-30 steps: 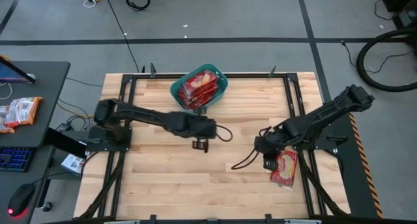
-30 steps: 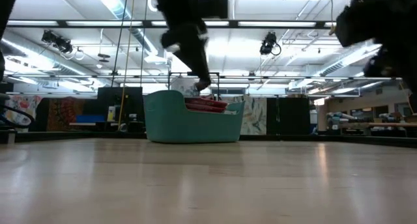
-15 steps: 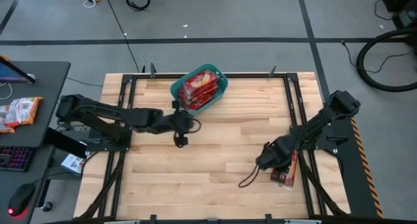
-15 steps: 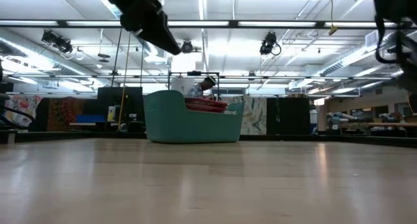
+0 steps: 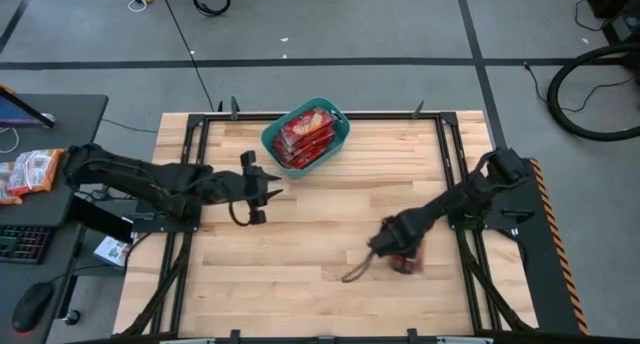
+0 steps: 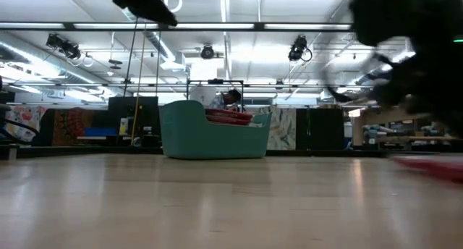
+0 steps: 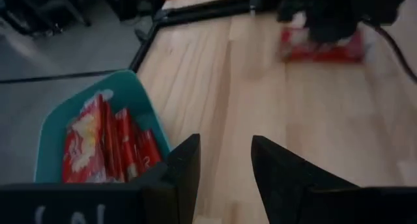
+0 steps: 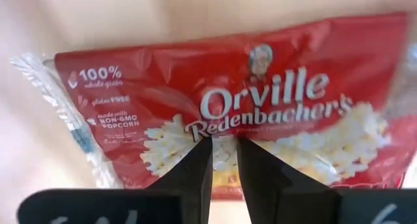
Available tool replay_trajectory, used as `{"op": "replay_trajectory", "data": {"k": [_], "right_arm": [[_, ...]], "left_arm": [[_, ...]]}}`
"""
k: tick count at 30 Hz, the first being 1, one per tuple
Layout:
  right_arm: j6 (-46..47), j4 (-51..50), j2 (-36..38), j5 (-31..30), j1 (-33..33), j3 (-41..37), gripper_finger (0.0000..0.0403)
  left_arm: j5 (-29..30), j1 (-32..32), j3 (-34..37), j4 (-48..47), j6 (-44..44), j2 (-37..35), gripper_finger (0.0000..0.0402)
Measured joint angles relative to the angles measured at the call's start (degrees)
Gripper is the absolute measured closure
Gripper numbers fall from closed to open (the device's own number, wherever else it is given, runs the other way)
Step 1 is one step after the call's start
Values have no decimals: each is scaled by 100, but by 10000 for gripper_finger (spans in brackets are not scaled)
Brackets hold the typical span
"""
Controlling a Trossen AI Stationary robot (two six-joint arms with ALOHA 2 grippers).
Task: Sort popcorn bags into baskets
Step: Put the popcorn bag into the green bin
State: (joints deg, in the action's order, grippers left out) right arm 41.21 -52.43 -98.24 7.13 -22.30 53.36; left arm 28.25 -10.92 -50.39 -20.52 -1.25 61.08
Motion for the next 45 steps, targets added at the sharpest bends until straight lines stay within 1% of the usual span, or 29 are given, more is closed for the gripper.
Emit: {"op": "replay_trajectory", "data": {"k": [2, 3, 5, 7, 9, 12, 14, 17, 20, 23, 26, 29, 31, 33, 36, 39, 45], "right_arm": [[-457, 156, -119, -703, 227, 339, 325], [-689, 234, -174, -1048, 326, 487, 325], [-1222, 479, -303, -1562, 558, 752, 325], [-1756, 787, -396, -1931, 777, 965, 325], [-2226, 987, -400, -2126, 981, 1150, 325], [-2465, 1061, -282, -2430, 1195, 1398, 325], [-2602, 1297, -188, -2591, 1226, 1519, 325], [-2702, 1926, -167, -2587, 1144, 1530, 325], [-2728, 2494, -288, -2591, 1033, 1528, 324], [-2529, 2713, -540, -2744, 927, 1522, 310], [-2157, 2798, -794, -2924, 870, 1524, 281], [-1801, 2724, -1078, -3022, 871, 1644, 242], [-1605, 2660, -1246, -3190, 878, 1798, 215], [-1500, 2565, -1405, -3556, 878, 1946, 191], [-1385, 2321, -1594, -3905, 876, 2118, 166], [-1226, 2238, -1670, -3930, 909, 2188, 157], [-646, 1660, -1763, -3949, 988, 2129, 160]], "left_arm": [[-8, -99, 27, -126, -9, -128, 260], [7, -132, 20, -19, -3, -157, 260], [6, -214, 17, -43, 7, -310, 260], [26, -298, 17, 71, 39, -461, 260], [30, -358, 15, 32, 45, -626, 260], [40, -410, 15, 59, 67, -823, 260], [43, -419, 15, 69, 96, -899, 260], [41, -417, 15, 51, 104, -945, 260], [43, -415, 15, 55, 104, -950, 260], [41, -415, 15, 71, 103, -951, 260], [12, -423, 15, 50, -75, -1078, 260], [2, -423, 67, 33, -238, -1342, 260], [3, -423, 262, 90, -274, -1598, 260], [2, -421, 531, 216, -285, -1890, 260], [2, -421, 957, 441, -243, -2361, 260], [-5, -428, 1377, 740, -99, -2787, 260], [-103, -483, 2237, 1451, 32, -3525, 260]]}}
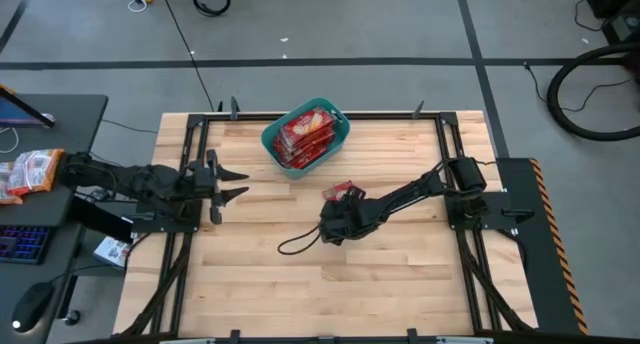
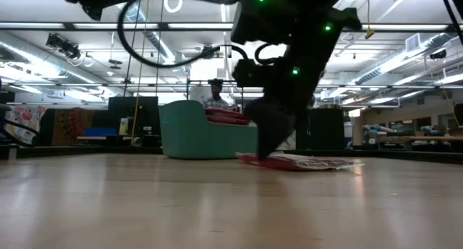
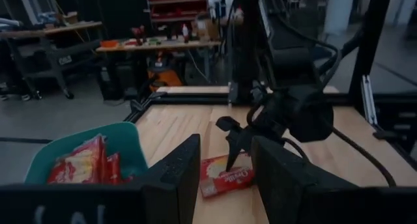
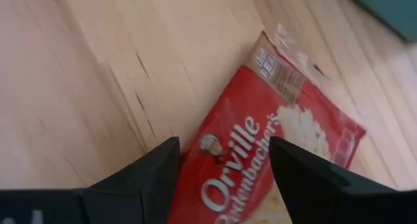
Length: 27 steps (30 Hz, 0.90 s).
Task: Sort popcorn bags into baskets
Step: Put the popcorn bag into the green bin
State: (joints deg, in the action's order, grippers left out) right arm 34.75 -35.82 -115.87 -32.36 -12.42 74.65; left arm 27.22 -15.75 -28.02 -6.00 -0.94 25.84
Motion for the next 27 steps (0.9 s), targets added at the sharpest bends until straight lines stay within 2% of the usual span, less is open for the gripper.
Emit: {"op": "replay_trajectory", "data": {"k": [8, 11, 21, 23, 27], "right_arm": [[202, 3, -77, 431, 83, -208, 189], [229, -17, -76, 484, 89, -243, 225], [-229, -152, -85, 595, 89, -267, 379], [-347, -146, -46, 628, 91, -273, 394], [-547, -443, 108, 471, 15, -215, 395]], "left_arm": [[24, 3, 817, 657, 31, -772, 260], [-7, 3, 1004, 799, 34, -1044, 260], [-108, 3, 1854, 1397, 182, -1756, 260], [-153, 3, 1947, 1462, 174, -1817, 260], [-179, 3, 2005, 1488, 30, -1851, 260]]}}
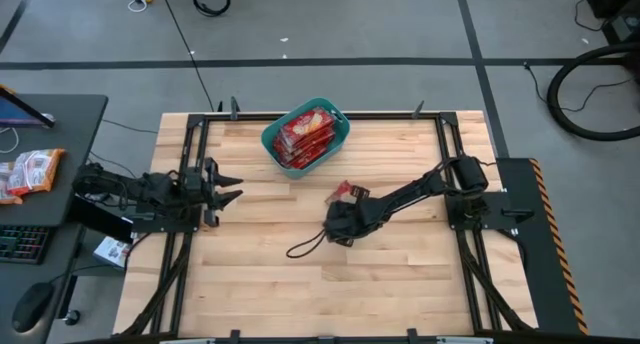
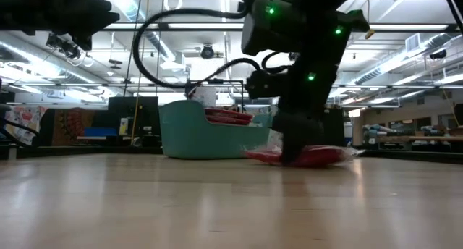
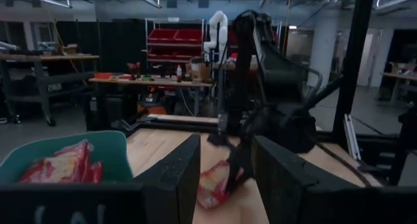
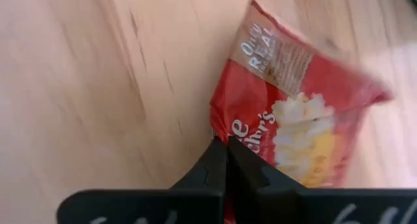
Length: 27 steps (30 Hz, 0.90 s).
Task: Sort popcorn bags into baskets
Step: Put the popcorn bag into the green bin
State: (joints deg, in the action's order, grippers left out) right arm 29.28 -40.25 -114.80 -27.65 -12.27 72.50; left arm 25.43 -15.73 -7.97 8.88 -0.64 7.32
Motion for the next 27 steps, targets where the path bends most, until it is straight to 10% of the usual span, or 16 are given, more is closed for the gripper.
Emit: {"op": "replay_trajectory", "data": {"k": [13, 27], "right_arm": [[-1688, -400, 951, -1501, 69, 778, 398], [-4736, -37, 979, -586, 1527, 1758, 398]], "left_arm": [[-210, 0, 19, -220, -45, 5, 260], [-19, 2, 745, 382, 133, -32, 260]]}}
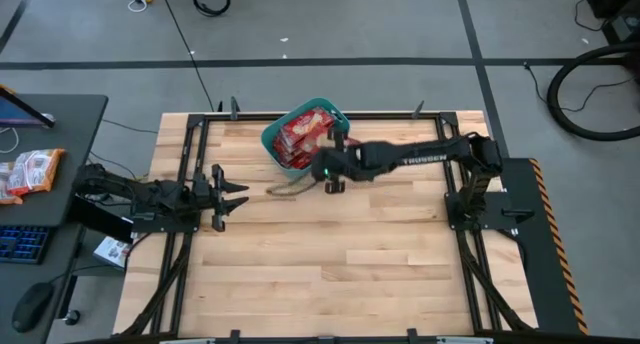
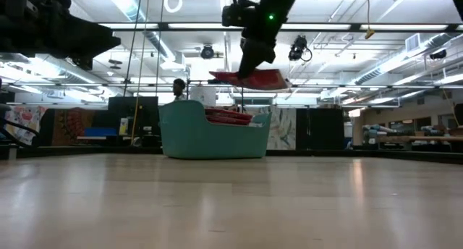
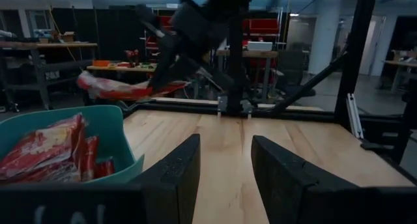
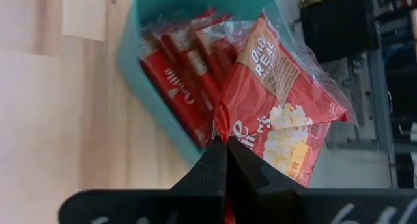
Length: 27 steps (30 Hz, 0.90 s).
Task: Sort popcorn bags into baskets
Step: Put the popcorn bag into the green bin
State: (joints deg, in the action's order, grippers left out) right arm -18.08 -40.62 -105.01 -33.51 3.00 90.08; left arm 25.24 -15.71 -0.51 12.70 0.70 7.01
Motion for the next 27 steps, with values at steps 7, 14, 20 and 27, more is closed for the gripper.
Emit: {"op": "replay_trajectory", "data": {"k": [7, 14, 20, 27], "right_arm": [[-1386, 661, -50, 1022, 637, 67, 398], [-2895, 1209, -254, 1728, 1069, 79, 398], [-3887, 1219, -710, 2333, 1537, 464, 398], [-4316, 1181, -1130, 2742, 1959, 823, 396]], "left_arm": [[1, -2, 4, -10, -134, -2, 260], [-130, 0, 7, -60, -95, 2, 260], [-349, 0, 9, -103, -42, -63, 260], [-264, 0, 9, -248, 123, -68, 260]]}}
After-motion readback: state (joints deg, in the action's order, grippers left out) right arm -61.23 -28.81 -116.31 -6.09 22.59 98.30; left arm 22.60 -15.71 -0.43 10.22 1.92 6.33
